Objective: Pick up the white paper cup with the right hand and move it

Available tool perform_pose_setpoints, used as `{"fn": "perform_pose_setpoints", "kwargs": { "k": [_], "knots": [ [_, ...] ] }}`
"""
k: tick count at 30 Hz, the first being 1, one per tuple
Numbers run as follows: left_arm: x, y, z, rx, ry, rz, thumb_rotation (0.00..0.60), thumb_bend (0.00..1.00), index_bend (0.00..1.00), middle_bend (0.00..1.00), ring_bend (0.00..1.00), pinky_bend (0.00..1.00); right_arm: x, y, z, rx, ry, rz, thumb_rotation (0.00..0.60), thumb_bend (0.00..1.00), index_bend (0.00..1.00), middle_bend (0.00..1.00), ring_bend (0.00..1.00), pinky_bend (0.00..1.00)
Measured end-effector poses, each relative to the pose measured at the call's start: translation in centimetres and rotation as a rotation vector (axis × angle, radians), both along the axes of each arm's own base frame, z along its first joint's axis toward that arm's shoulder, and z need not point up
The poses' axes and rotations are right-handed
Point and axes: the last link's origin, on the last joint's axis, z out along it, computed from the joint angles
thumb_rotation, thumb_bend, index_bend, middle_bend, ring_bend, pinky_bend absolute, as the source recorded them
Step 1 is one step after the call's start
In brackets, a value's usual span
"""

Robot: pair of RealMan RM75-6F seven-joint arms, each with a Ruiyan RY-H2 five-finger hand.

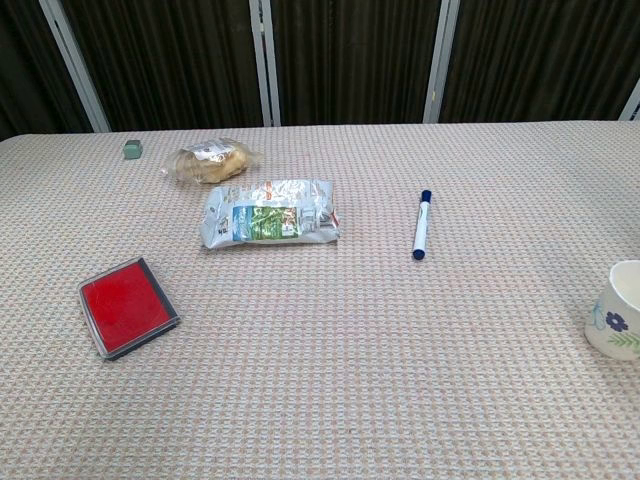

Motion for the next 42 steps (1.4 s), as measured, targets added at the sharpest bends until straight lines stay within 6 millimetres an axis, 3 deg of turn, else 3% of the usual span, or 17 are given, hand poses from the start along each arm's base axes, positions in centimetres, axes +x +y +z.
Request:
{"fn": "perform_pose_setpoints", "kwargs": {
  "k": [13, 22, 32, 42],
  "knots": [
    [-0.1, 0.0, 0.0, 0.002, 0.000, 0.001, 0.600, 0.10, 0.00, 0.00, 0.00, 0.00, 0.2, 0.1, 0.1, -0.003, -0.002, 0.013, 0.600, 0.00, 0.05, 0.00, 0.00, 0.00],
    [-0.1, 0.1, 0.0, 0.002, 0.004, 0.006, 0.600, 0.10, 0.00, 0.00, 0.00, 0.00, 1.6, 0.7, 0.5, 0.005, -0.045, 0.047, 0.600, 0.00, 0.05, 0.00, 0.00, 0.00],
    [0.0, 0.1, -0.1, 0.005, 0.009, 0.005, 0.600, 0.10, 0.00, 0.00, 0.00, 0.00, 5.1, 3.3, 0.7, 0.214, -0.091, 0.095, 0.600, 0.00, 0.05, 0.00, 0.00, 0.00],
    [0.0, 0.0, -0.1, 0.006, 0.011, 0.004, 0.600, 0.10, 0.00, 0.00, 0.00, 0.00, 5.6, 4.2, -1.2, 0.388, -0.065, 0.077, 0.600, 0.00, 0.17, 0.00, 0.00, 0.00]
  ]
}}
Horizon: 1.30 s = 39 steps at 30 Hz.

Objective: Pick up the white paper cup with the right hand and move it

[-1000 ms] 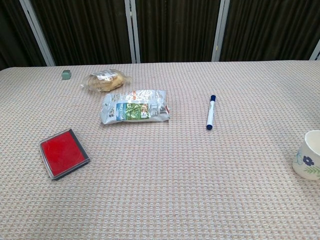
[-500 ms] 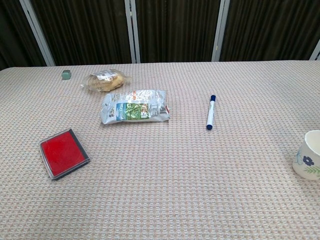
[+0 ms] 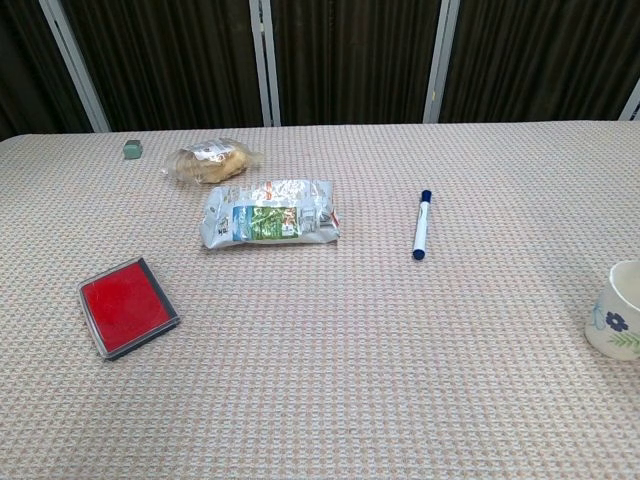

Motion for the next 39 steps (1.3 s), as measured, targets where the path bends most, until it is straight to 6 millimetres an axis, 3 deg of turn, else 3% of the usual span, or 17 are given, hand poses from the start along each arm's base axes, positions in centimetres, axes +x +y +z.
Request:
{"fn": "perform_pose_setpoints", "kwargs": {
  "k": [16, 27, 39],
  "knots": [
    [0.0, 0.0, 0.0, 0.003, 0.005, 0.002, 0.600, 0.10, 0.00, 0.00, 0.00, 0.00, 0.0, -2.3, -4.0, 0.065, 0.068, -0.010, 0.600, 0.00, 0.19, 0.00, 0.00, 0.00],
    [0.0, 0.0, 0.0, 0.003, 0.003, 0.003, 0.600, 0.10, 0.00, 0.00, 0.00, 0.00, 0.1, -4.1, -6.3, 0.085, 0.141, -0.042, 0.600, 0.02, 0.28, 0.00, 0.00, 0.00],
    [0.0, 0.0, 0.0, 0.003, 0.003, 0.002, 0.600, 0.10, 0.00, 0.00, 0.00, 0.00, -0.4, -4.7, -7.5, 0.077, 0.185, -0.075, 0.600, 0.15, 0.40, 0.00, 0.00, 0.00]
  ]
}}
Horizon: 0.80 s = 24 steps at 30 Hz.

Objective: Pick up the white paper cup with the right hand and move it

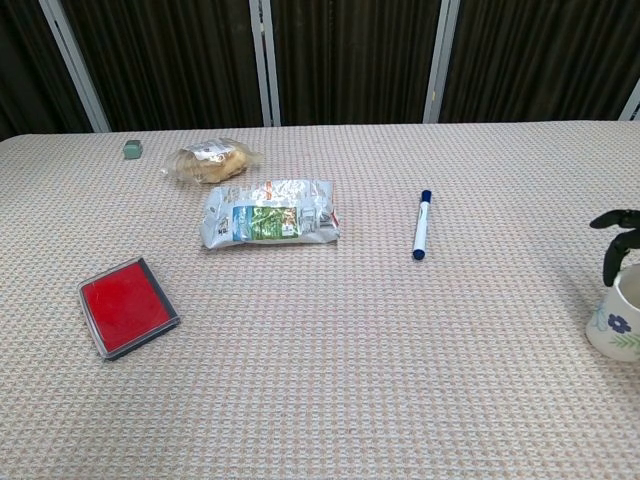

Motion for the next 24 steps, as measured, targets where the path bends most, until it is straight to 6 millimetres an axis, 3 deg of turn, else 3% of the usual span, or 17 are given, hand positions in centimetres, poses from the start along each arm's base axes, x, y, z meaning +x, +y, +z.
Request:
{"fn": "perform_pose_setpoints", "kwargs": {
  "k": [13, 24],
  "knots": [
    [0.0, 0.0, 0.0, 0.000, 0.001, 0.000, 0.600, 0.10, 0.00, 0.00, 0.00, 0.00, 1.0, -0.8, 0.3, -0.047, -0.054, -0.003, 0.600, 0.15, 0.45, 0.00, 0.00, 0.00],
    [0.0, 0.0, 0.0, -0.001, -0.002, 0.001, 0.600, 0.10, 0.00, 0.00, 0.00, 0.00, 4.3, -5.4, 1.2, -0.160, -0.250, -0.050, 0.600, 0.15, 0.45, 0.00, 0.00, 0.00]
  ]
}}
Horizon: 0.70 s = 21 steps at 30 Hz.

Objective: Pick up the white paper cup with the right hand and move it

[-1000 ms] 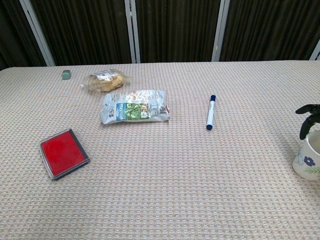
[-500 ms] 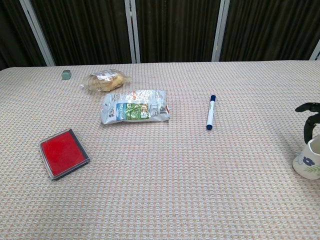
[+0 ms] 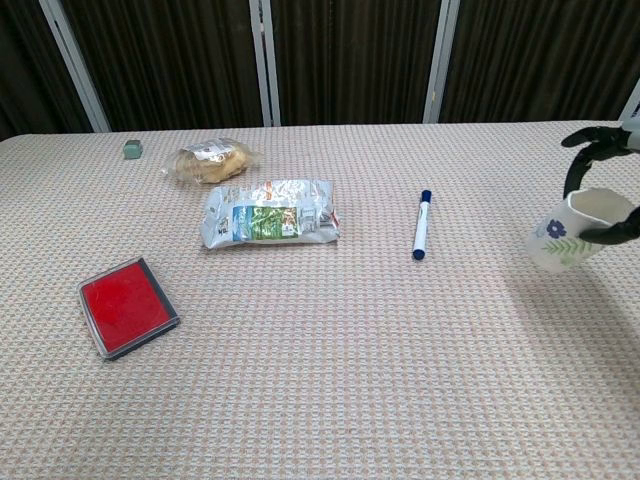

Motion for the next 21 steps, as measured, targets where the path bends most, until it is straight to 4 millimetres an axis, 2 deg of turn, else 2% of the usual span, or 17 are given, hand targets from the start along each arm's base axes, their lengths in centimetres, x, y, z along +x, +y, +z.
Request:
{"fn": "perform_pose_setpoints", "kwargs": {
  "k": [4, 9, 14, 21],
  "knots": [
    [0.0, 0.1, 0.0, -0.002, 0.000, -0.001, 0.600, 0.10, 0.00, 0.00, 0.00, 0.00, 1.0, -1.6, -0.3, -0.012, -0.031, 0.000, 0.600, 0.15, 0.45, 0.00, 0.00, 0.00],
    [0.1, 0.2, 0.0, -0.005, 0.001, 0.001, 0.600, 0.10, 0.00, 0.00, 0.00, 0.00, 1.2, -2.9, -1.8, 0.015, -0.038, -0.023, 0.600, 0.15, 0.45, 0.00, 0.00, 0.00],
    [0.1, 0.3, -0.1, -0.008, 0.001, 0.004, 0.600, 0.10, 0.00, 0.00, 0.00, 0.00, 1.6, -3.7, -3.7, 0.047, -0.041, -0.033, 0.600, 0.15, 0.45, 0.00, 0.00, 0.00],
    [0.1, 0.4, -0.1, -0.011, 0.002, 0.006, 0.600, 0.10, 0.00, 0.00, 0.00, 0.00, 1.0, -4.3, -4.7, 0.050, -0.015, -0.056, 0.600, 0.15, 0.45, 0.00, 0.00, 0.00]
  ]
}}
